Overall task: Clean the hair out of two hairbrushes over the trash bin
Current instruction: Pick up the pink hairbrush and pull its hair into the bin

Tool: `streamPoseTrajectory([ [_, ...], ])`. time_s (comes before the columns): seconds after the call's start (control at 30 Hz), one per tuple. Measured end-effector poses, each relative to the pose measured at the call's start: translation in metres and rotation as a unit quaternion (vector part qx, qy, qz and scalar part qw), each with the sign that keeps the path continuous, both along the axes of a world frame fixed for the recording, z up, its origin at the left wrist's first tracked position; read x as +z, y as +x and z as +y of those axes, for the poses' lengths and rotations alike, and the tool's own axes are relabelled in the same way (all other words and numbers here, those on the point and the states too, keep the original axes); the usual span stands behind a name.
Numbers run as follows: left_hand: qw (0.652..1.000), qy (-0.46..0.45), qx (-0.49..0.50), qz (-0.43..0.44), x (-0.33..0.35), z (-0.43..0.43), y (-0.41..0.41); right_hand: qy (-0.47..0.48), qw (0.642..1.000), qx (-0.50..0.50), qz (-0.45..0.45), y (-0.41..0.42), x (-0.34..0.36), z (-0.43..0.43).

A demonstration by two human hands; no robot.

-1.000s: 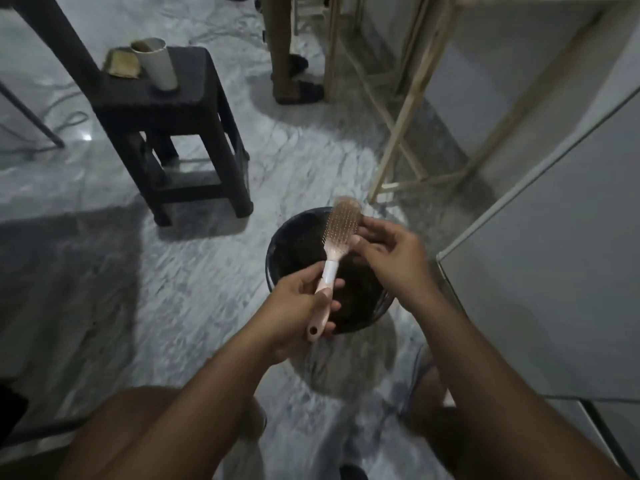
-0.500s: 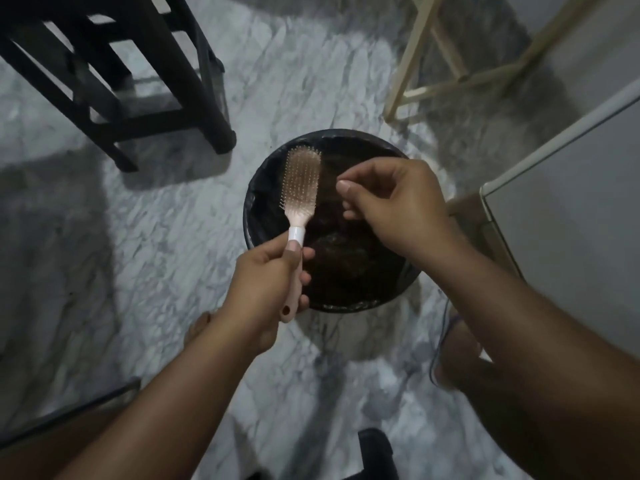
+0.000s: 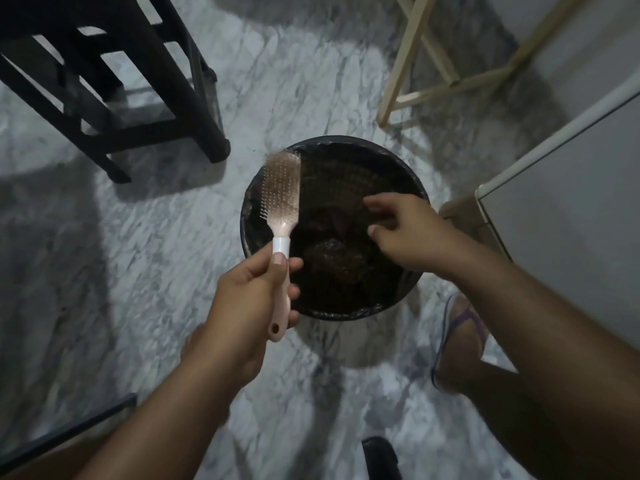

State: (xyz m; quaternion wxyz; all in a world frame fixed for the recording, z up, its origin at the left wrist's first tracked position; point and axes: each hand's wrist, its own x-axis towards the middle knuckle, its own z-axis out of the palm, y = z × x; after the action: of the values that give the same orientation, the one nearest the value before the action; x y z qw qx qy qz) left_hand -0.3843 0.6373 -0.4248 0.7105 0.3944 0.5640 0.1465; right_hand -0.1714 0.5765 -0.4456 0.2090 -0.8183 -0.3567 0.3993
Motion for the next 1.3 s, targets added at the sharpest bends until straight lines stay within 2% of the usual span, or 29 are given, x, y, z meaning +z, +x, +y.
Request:
streamPoseTrajectory([
  [0.07,1.000,0.001,-0.021,-0.001,0.000,-0.009,0.002,0.093,0.984,-0.076,0.129,-0.014,0.005,0.006],
  [0.13,0.999,0.006,-0.045,0.003,-0.002,-0.018,0.003,0.160,0.961,-0.124,0.190,-0.025,0.010,0.012],
  [0.2,0.998,0.010,-0.068,0.008,-0.005,-0.025,0.002,0.203,0.968,-0.112,0.095,-0.029,0.009,0.015],
  [0.3,0.997,0.012,-0.078,0.014,-0.009,-0.029,0.002,0.206,0.974,-0.084,-0.035,-0.021,0.007,0.012],
  [0.43,0.997,0.000,-0.072,0.017,-0.013,-0.031,0.003,0.266,0.958,-0.068,-0.080,-0.013,0.012,0.011],
  [0.5,0.998,-0.004,-0.065,0.021,-0.014,-0.032,0.004,0.327,0.937,-0.093,-0.082,-0.012,0.016,0.012],
  [0.63,0.998,-0.052,-0.029,0.016,-0.012,-0.031,0.006,0.427,0.885,-0.083,-0.164,-0.016,0.027,0.013],
  [0.77,0.998,-0.064,-0.002,0.021,-0.015,-0.024,0.003,0.489,0.850,-0.114,-0.159,-0.016,0.033,0.014],
  [0.83,0.999,-0.050,0.001,0.019,-0.014,-0.022,0.002,0.456,0.866,-0.134,-0.155,-0.010,0.026,0.014],
  [0.87,0.999,-0.045,0.005,0.017,-0.014,-0.021,0.001,0.407,0.891,-0.129,-0.154,-0.007,0.020,0.013],
  [0.93,0.999,-0.038,0.013,0.006,-0.013,-0.020,0.001,0.223,0.961,-0.071,-0.149,0.001,0.006,0.010],
  [0.97,0.999,-0.033,0.013,0.002,-0.011,-0.020,0.001,0.116,0.983,-0.030,-0.141,0.004,0.000,0.007],
  [1.03,1.000,-0.019,0.006,0.001,-0.009,-0.020,0.001,-0.045,0.988,0.042,-0.139,0.006,-0.004,0.003],
  [1.07,1.000,-0.012,0.001,0.000,-0.008,-0.020,0.002,-0.072,0.985,0.067,-0.140,0.006,-0.003,0.003],
  [1.13,1.000,-0.006,-0.007,-0.006,-0.005,-0.022,0.002,-0.032,0.994,0.061,-0.090,0.004,0.000,0.007],
  [1.23,1.000,-0.007,-0.018,-0.015,-0.004,-0.025,0.003,0.106,0.989,-0.060,0.081,-0.010,0.008,0.012],
  [1.3,0.999,-0.006,-0.027,-0.015,-0.004,-0.027,0.004,0.161,0.980,-0.052,0.108,-0.018,0.009,0.014],
])
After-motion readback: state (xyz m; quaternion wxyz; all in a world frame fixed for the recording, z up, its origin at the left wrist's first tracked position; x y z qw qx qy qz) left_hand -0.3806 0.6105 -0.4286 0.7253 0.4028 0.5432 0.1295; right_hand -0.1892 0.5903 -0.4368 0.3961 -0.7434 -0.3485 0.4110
